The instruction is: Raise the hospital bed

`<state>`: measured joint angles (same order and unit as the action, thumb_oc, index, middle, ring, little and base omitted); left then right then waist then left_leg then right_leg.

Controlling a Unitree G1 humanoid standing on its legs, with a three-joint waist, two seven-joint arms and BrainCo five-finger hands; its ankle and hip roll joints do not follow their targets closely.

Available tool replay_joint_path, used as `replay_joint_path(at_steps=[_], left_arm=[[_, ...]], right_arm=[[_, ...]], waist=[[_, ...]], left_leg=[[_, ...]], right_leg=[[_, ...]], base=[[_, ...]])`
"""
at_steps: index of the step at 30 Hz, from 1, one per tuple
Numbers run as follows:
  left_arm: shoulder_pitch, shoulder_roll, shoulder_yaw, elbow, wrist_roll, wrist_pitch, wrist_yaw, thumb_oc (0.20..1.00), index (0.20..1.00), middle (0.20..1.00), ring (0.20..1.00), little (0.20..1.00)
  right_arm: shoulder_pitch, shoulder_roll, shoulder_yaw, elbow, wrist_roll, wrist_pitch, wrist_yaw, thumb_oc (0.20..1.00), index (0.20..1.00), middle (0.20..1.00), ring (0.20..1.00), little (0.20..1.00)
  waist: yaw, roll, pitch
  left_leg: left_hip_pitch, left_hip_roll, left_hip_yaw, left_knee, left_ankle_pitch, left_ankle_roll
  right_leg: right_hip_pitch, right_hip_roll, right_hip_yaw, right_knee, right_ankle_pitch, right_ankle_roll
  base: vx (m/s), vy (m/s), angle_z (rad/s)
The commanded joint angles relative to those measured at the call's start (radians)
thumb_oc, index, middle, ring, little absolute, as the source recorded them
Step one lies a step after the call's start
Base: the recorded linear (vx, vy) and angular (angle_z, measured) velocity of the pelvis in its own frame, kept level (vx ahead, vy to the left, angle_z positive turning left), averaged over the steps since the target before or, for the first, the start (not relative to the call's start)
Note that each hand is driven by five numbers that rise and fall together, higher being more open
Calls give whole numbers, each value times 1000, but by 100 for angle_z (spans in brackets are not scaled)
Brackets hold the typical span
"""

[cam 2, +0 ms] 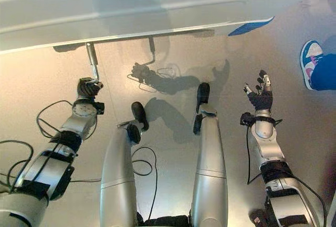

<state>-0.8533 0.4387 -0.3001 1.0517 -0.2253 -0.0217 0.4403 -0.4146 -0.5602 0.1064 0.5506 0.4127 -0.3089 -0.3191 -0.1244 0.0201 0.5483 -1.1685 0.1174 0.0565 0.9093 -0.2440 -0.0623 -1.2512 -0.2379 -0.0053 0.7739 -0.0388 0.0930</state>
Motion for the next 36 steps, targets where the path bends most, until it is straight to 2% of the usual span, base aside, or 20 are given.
replay_joint_path(at_steps=[1,7,8,12,13,17,18,21,25,28,34,35,36], left_arm=[[7,-51,-66,28,96,1,-21,200,200,200,200,200],[-37,-194,-114,24,46,-13,-39,200,200,200,200,200],[-54,-239,-135,22,33,-13,-38,200,200,200,200,200],[-56,-299,-157,31,10,-18,-55,200,200,200,200,200],[-54,-339,-161,22,-37,-28,-66,200,200,200,200,200],[-54,-392,-190,-15,-109,-53,-84,200,200,200,200,200],[-62,-421,-215,-68,-175,-82,-89,200,200,200,200,200],[-69,-438,-246,-116,-215,-97,-97,200,200,200,200,200],[-54,-458,-302,-266,-354,-141,-127,200,200,200,200,200],[-39,-457,-327,-326,-394,-146,-146,200,200,200,200,200],[8,-416,-398,-544,-479,-148,-200,200,200,200,200,200],[26,-388,-408,-639,-528,-154,-220,200,200,200,200,200],[28,-386,-409,-642,-529,-152,-220,200,200,200,200,200]], right_arm=[[55,4,30,-72,27,-58,-29,1000,1000,1000,1000,1000],[42,31,51,-92,41,-62,-45,1000,1000,1000,1000,1000],[34,36,57,-92,44,-62,-56,1000,1000,1000,1000,1000],[19,47,65,-89,47,-59,-65,1000,1000,1000,1000,1000],[13,56,70,-94,45,-56,-73,1000,1000,1000,1000,1000],[5,60,67,-103,44,-52,-87,1000,1000,1000,1000,1000],[-6,59,64,-88,48,-52,-101,1000,1000,1000,1000,1000],[-17,59,60,-72,53,-53,-113,1000,1000,1000,1000,1000],[-18,54,41,-69,55,-54,-137,1000,1000,1000,1000,1000],[-21,54,37,-67,51,-54,-144,1000,1000,1000,1000,1000],[-9,50,8,-75,31,-45,-160,1000,1000,1000,1000,1000],[-3,47,-5,-78,21,-41,-164,1000,1000,1000,1000,1000],[-2,48,-6,-78,21,-41,-164,1000,1000,1000,1000,1000]], waist=[[-10,-32,-28],[-25,-48,-28],[-27,-52,-28],[-31,-55,-28],[-33,-57,-28],[-34,-58,-28],[-35,-57,-28],[-36,-54,-28],[-32,-43,-28],[-28,-37,-28],[-14,-18,-28],[-8,-10,-28],[-8,-11,-28]], left_leg=[[16,-14,-36,-78,123,7],[10,-14,-36,-74,124,6],[8,-15,-39,-73,124,7],[9,-15,-40,-75,124,8],[7,-15,-40,-75,125,7],[7,-15,-40,-75,125,8],[9,-16,-38,-78,126,7],[12,-17,-40,-83,128,6],[15,-20,-40,-90,127,7],[16,-20,-40,-91,127,7],[22,-25,-42,-105,127,8],[20,-28,-42,-108,127,9],[20,-28,-42,-108,127,9]], right_leg=[[18,-10,19,76,5,43],[10,-5,16,90,3,43],[8,-7,15,91,2,43],[8,-7,14,92,2,43],[6,-6,13,95,2,43],[5,-6,14,95,4,43],[7,-8,12,94,4,43],[9,-10,10,92,4,43],[13,-13,7,87,4,44],[14,-16,5,87,3,44],[22,-26,-1,75,-1,45],[22,-28,-3,74,-2,46],[23,-29,-4,73,-2,46]], base=[[0,0,0],[0,-27,2],[2,-39,4],[-1,-27,2],[0,0,0],[0,0,0],[0,0,0],[0,0,0],[0,0,0],[-3,2,4],[0,-2,1],[-1,-5,5],[0,-3,4]])
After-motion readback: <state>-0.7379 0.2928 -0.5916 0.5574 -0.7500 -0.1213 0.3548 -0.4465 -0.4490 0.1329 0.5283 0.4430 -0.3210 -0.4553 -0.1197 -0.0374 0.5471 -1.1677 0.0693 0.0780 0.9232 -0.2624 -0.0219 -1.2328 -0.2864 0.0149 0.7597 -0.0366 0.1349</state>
